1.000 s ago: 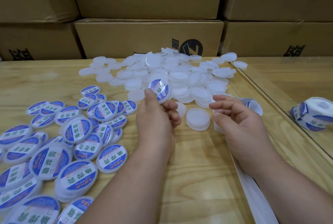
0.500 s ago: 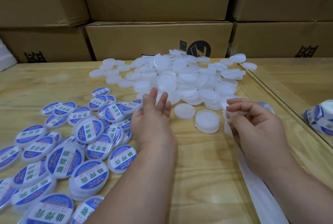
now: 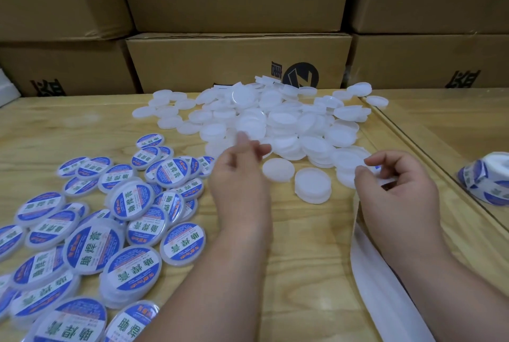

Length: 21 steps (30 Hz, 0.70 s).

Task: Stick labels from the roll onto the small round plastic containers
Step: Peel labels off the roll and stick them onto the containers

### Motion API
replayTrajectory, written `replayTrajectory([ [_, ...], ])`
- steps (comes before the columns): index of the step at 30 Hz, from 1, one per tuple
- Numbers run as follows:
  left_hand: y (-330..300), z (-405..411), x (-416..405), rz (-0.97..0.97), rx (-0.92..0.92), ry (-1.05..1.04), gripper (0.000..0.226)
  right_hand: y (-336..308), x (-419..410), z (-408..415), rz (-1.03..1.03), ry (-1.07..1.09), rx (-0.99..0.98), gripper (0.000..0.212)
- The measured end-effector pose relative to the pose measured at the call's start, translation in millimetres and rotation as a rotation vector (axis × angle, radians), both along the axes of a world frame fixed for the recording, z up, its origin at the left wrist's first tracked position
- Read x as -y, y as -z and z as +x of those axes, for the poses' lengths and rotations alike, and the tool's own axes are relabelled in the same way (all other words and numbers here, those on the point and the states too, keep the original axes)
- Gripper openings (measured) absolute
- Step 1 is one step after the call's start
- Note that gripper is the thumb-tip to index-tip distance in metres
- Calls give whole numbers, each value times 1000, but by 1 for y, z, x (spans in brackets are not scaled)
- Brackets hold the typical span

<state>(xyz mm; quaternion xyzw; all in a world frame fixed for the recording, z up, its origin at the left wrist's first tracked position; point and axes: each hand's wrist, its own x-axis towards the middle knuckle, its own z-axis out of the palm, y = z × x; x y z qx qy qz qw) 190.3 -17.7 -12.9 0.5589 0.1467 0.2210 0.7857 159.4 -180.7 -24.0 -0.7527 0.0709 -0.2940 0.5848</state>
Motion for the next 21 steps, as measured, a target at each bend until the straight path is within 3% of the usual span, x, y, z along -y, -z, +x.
replayTrajectory([
  [2,7,-4,7,446,47,130,12,0,0,0,-24,14,-26,19],
  [3,9,-6,11,682,56,204,15,0,0,0,-28,15,-31,20],
  [5,16,-8,15,1066,52,361,43,-1,0,0,-50,21,-44,23],
  [7,18,-9,17,1225,29,444,58,-1,-1,0,-84,25,-54,30],
  [14,21,-10,16,1285,15,448,58,-2,-1,1,-126,6,-83,50],
  [21,15,-12,18,995,67,415,63,-3,-2,1,-69,-42,-22,60],
])
